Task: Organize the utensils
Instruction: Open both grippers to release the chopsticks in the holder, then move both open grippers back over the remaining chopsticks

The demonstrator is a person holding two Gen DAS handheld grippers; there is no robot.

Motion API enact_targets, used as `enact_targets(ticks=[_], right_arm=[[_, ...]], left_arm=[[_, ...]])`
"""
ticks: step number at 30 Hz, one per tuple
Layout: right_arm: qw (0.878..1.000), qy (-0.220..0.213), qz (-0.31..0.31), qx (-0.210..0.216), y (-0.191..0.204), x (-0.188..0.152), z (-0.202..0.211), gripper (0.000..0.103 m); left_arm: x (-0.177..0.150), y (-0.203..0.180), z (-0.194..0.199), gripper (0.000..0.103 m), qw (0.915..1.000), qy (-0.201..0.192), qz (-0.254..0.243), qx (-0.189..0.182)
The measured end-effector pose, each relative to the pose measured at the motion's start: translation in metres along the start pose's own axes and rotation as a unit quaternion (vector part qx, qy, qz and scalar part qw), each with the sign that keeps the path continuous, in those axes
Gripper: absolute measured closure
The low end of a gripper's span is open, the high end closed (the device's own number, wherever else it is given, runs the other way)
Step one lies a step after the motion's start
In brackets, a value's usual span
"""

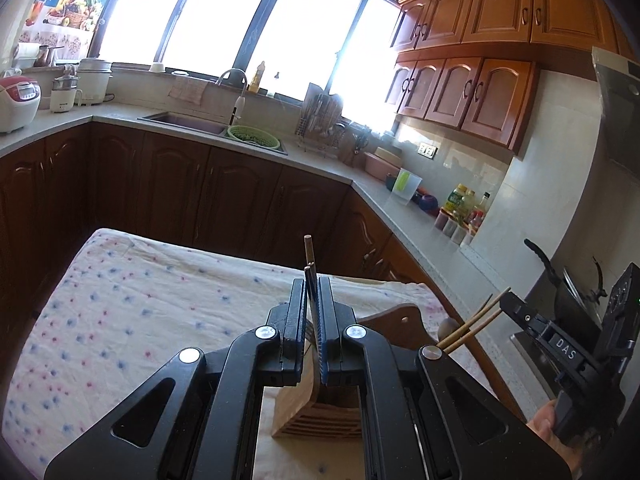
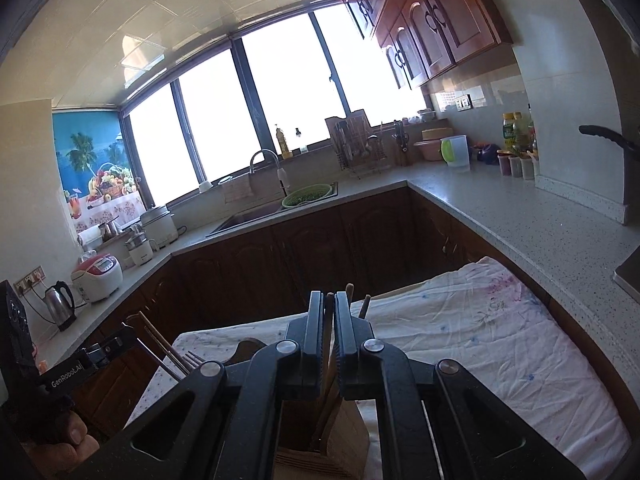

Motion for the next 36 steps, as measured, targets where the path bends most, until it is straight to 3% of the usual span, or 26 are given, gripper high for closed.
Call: enact_targets(ticks=[14, 15, 17, 19, 21, 26, 36], right_arm=[[1.000, 0.008, -0.003, -0.002, 0.002, 0.001, -0.002, 0.097], [1.000, 0.010, -0.008, -0.001, 0.001, 0.002, -0.001, 0.093], [1.000, 0.008, -0.021, 0.006, -0.002, 0.004, 0.003, 0.090], [0.999, -0.005, -0.031, 0.018, -0.003, 0.008, 0.013, 0.076], [0.999, -0.025, -0.037, 0.029, -0.003, 0.014, 0.027, 0.036], [0.996, -0.062, -0.042, 0.049, -0.002, 0.021, 0.060, 0.002], [0.997, -0.046, -0.047, 0.048, -0.007, -0.023, 0.112, 0.000]], left_arm=[[0.001, -0.005, -0.005, 0.098, 0.9998, 0.014, -0.010, 0.004], [0.001, -0.004, -0.005, 0.096, 0.9998, 0.019, -0.006, 0.002], [0.002, -0.003, 0.001, 0.076, 0.9998, 0.017, 0.002, -0.009], [0.003, -0.002, 0.012, 0.060, 1.0000, -0.001, 0.004, -0.004], [0.004, -0.003, 0.023, 0.057, 0.9999, -0.012, 0.006, -0.008], [-0.002, 0.001, 0.052, 0.011, 0.9995, -0.024, 0.020, 0.000], [-0.052, 0.014, 0.105, 0.006, 0.9991, -0.008, 0.032, 0.025]])
Point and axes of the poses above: each gripper's, at about its wrist camera, not at the fingertips, and z roughly against the way its jaws point, y to its left, x to its top, the point moved 3 cm from there along -z, roughly the way its jaws point, and after that the axes turned 2 degrees about -z, right-handed, at the moved point
